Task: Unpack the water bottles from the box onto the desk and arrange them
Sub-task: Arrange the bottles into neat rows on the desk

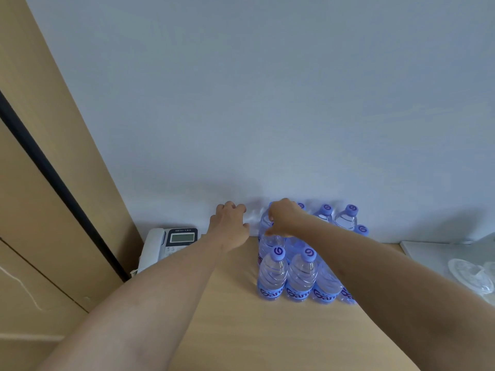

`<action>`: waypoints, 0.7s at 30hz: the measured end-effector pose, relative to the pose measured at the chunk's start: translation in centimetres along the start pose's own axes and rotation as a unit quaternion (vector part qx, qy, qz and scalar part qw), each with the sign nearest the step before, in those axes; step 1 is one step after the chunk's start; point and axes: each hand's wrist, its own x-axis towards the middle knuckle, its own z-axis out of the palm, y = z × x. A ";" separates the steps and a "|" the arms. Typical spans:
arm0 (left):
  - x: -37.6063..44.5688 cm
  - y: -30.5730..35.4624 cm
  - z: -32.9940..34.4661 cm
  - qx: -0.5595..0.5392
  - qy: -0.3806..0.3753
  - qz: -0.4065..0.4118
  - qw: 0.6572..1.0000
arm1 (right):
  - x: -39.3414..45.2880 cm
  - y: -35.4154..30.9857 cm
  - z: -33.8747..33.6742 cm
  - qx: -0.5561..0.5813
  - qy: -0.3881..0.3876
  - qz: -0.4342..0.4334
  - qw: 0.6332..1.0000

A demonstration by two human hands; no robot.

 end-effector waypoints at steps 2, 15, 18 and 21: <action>-0.1 -0.1 0.0 -0.004 -0.002 0.002 1.000 | -0.2 -0.1 0.3 0.023 0.019 0.030 0.999; -0.5 -0.5 -0.3 0.004 -0.009 0.007 1.000 | -1.1 -1.1 -0.5 0.002 -0.010 0.005 1.000; -0.6 -0.5 -0.4 0.005 -0.011 0.010 1.000 | -1.0 -1.0 -0.2 0.016 -0.008 0.028 0.999; -0.7 -0.8 -0.3 0.006 -0.015 0.009 1.000 | -1.0 -1.2 0.0 0.013 -0.017 0.026 0.999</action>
